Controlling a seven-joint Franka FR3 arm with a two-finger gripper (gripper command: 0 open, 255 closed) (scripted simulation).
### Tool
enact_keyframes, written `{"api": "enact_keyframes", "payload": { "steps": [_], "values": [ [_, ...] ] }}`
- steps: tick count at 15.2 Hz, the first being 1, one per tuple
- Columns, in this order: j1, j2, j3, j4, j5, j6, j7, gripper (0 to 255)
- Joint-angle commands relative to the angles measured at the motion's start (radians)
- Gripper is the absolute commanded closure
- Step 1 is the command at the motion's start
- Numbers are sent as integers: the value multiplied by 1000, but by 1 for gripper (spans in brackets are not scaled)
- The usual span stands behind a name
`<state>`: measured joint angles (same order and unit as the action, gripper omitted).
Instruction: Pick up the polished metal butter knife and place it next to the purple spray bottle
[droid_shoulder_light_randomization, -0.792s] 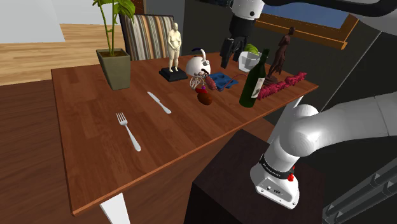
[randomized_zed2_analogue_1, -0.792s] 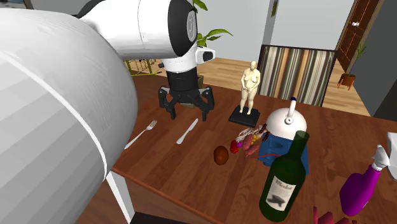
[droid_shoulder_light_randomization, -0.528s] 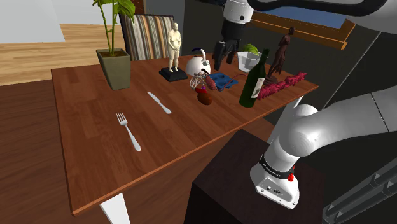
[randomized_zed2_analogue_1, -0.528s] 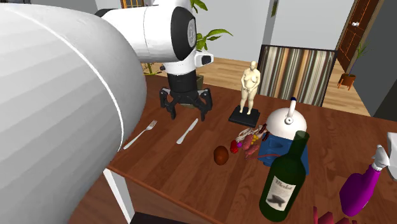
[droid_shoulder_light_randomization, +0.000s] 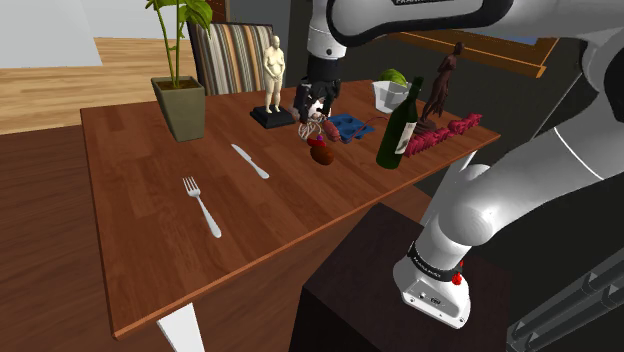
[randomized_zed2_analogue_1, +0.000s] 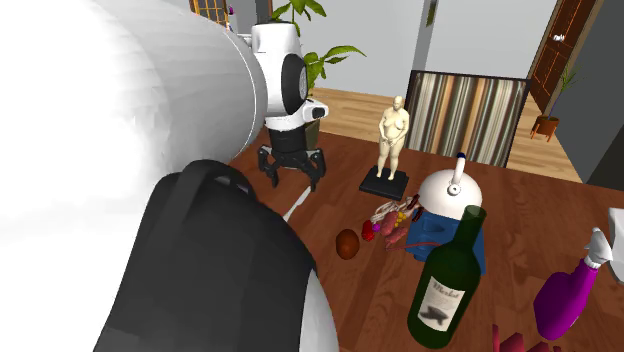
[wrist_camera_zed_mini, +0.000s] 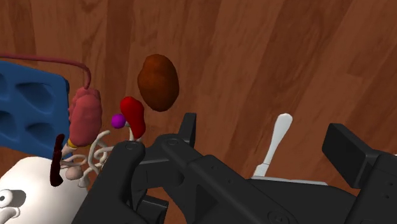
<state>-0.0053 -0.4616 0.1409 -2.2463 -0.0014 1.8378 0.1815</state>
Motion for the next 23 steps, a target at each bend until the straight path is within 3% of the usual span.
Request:
{"api": "enact_keyframes", "payload": {
  "steps": [1,11,20,23],
  "values": [
    [-5,70,9,23,-2,42,22,0],
    [-13,455,49,228,-41,186,148,0],
    [13,820,44,529,-91,217,244,0],
    [14,835,41,521,-94,240,247,0]
  ]
}}
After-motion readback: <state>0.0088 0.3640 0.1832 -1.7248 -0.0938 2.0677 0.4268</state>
